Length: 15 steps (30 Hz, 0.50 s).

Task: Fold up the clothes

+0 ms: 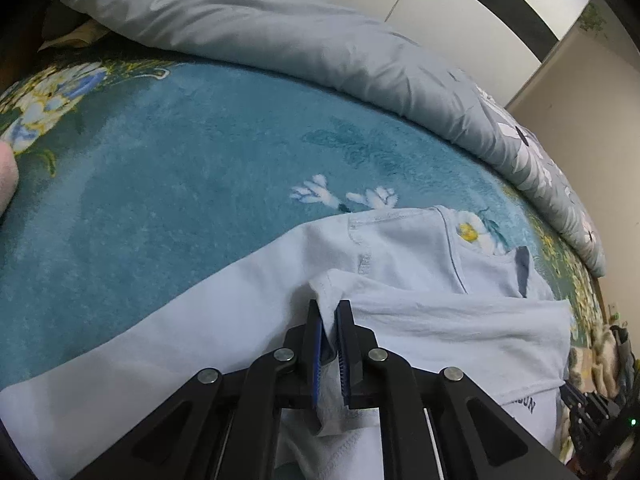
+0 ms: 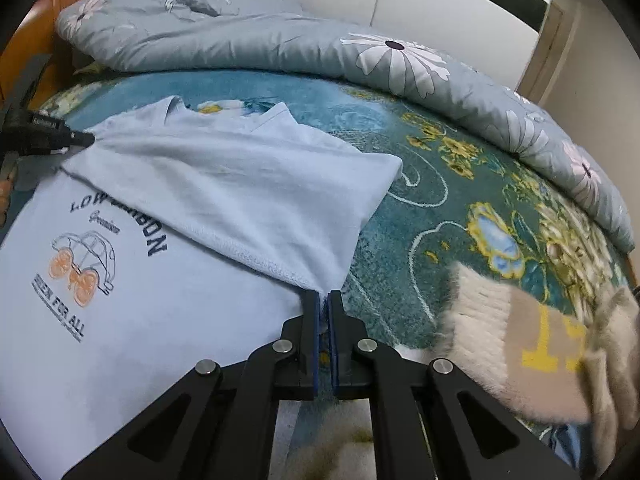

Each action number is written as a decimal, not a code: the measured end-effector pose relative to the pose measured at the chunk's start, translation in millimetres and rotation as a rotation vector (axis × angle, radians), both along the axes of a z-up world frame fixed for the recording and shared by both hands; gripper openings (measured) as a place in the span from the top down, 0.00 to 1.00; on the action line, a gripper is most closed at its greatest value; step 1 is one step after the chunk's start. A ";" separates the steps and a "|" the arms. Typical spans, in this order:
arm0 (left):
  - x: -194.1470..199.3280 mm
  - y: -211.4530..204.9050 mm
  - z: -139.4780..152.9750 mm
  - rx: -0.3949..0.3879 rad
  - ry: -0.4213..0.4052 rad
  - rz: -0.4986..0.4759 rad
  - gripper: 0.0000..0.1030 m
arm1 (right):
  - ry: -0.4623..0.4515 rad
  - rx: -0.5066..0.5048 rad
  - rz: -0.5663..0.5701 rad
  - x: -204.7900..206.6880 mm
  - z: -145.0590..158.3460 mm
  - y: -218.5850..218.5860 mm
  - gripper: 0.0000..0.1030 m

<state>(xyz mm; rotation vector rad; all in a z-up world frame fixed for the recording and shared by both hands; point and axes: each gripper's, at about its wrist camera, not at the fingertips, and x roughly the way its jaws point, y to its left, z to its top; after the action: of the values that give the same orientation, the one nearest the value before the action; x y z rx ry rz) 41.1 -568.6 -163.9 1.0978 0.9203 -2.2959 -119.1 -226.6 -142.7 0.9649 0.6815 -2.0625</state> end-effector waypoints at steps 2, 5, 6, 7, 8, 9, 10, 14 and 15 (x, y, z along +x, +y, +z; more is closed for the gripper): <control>3.8 1.3 4.1 0.000 -0.004 -0.008 0.82 | -0.014 -0.021 -0.004 0.1 2.0 4.1 0.95; 16.8 4.6 16.7 0.011 0.018 -0.002 0.73 | -0.041 -0.080 -0.034 0.9 11.7 13.3 0.89; 23.2 7.0 22.0 0.019 0.036 -0.002 0.72 | -0.054 -0.126 -0.051 2.5 20.0 19.9 0.81; 31.1 10.3 28.0 0.028 0.056 -0.002 0.70 | -0.062 -0.157 -0.065 5.0 26.0 24.1 0.77; 39.0 13.6 33.9 0.036 0.076 -0.002 0.67 | -0.069 -0.192 -0.080 8.4 32.9 29.5 0.70; 48.9 17.9 39.9 0.046 0.102 -0.006 0.65 | -0.074 -0.231 -0.088 14.0 40.0 35.5 0.66; 61.6 23.7 46.1 0.051 0.128 -0.014 0.61 | -0.080 -0.269 -0.096 19.7 46.8 41.4 0.65; 115.7 43.7 63.4 0.021 0.188 -0.002 0.48 | -0.156 -0.395 -0.147 44.9 53.9 61.8 0.49; 132.6 48.1 66.9 0.015 0.203 0.009 0.47 | -0.185 -0.425 -0.150 50.2 53.2 64.2 0.48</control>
<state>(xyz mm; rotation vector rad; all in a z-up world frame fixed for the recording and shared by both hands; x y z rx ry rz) 173.7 -520.5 -97.0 0.8760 1.0170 -2.4297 -68.9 -162.4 -89.5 0.9596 0.0670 -2.0948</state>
